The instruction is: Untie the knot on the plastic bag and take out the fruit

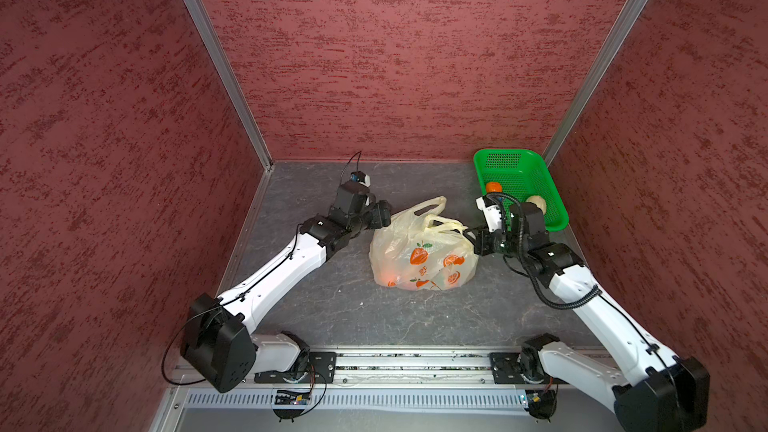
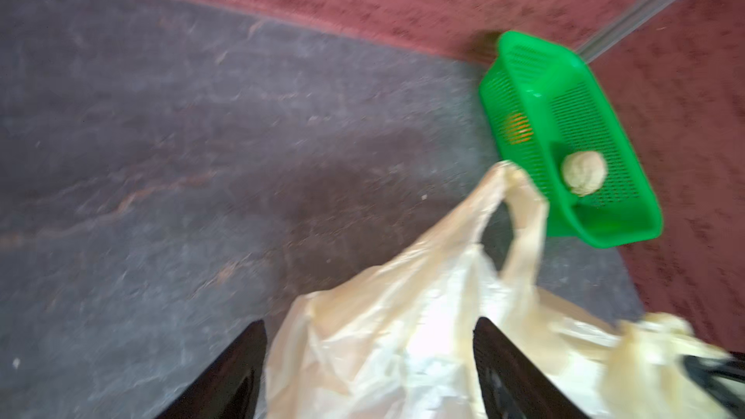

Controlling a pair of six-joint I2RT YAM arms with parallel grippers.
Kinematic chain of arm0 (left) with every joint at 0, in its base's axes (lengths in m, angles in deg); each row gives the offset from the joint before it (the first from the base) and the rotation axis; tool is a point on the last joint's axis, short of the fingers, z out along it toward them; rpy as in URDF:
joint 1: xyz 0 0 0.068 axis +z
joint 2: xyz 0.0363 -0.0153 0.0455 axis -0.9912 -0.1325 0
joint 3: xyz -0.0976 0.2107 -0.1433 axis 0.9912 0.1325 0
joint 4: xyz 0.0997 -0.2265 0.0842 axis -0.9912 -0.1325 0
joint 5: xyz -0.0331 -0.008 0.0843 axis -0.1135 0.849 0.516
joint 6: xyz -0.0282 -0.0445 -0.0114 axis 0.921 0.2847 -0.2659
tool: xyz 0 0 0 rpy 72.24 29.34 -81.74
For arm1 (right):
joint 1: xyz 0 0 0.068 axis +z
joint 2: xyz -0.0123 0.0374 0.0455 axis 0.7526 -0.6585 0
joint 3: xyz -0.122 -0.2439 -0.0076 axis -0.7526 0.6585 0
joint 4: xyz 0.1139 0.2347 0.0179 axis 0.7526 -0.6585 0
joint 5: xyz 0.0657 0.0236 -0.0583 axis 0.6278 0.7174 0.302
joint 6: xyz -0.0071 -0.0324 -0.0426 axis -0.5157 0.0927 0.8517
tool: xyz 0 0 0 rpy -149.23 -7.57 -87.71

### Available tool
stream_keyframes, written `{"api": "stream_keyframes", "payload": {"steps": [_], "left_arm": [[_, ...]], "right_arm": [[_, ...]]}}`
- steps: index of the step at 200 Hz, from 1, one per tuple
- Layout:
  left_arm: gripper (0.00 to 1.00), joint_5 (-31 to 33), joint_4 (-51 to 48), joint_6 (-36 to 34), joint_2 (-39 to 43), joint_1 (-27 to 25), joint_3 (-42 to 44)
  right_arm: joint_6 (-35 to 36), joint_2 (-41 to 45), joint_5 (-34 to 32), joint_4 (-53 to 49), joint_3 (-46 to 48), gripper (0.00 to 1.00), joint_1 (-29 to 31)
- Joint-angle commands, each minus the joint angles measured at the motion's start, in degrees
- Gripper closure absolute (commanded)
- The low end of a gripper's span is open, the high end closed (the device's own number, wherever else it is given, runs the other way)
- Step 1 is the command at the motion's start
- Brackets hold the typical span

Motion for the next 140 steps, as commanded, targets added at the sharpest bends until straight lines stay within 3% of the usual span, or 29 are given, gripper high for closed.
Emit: {"api": "stream_keyframes", "payload": {"steps": [1,28,55,94,140], "left_arm": [[0.19,-4.3,-1.4,-5.0,-4.6,-2.1,-8.7],[0.18,-15.5,-5.9,-5.6,-15.4,-2.2,-19.7],[0.16,-21.0,-10.3,-6.8,-25.8,-2.7,-29.6],[0.14,-24.1,-17.2,-9.9,-36.1,-5.3,-41.6],[0.13,-24.2,-22.3,-12.7,-40.2,-8.4,-44.7]], "right_arm": [[0.6,1.1,2.4,3.2,1.3,1.0,-0.1],[0.7,1.6,3.7,4.3,2.9,1.0,0.4],[1.3,2.1,3.1,4.2,4.7,1.0,1.6],[-0.8,4.2,0.1,3.8,8.5,1.0,3.9],[-6.0,9.3,-1.9,5.3,16.1,1.0,5.8]]}}
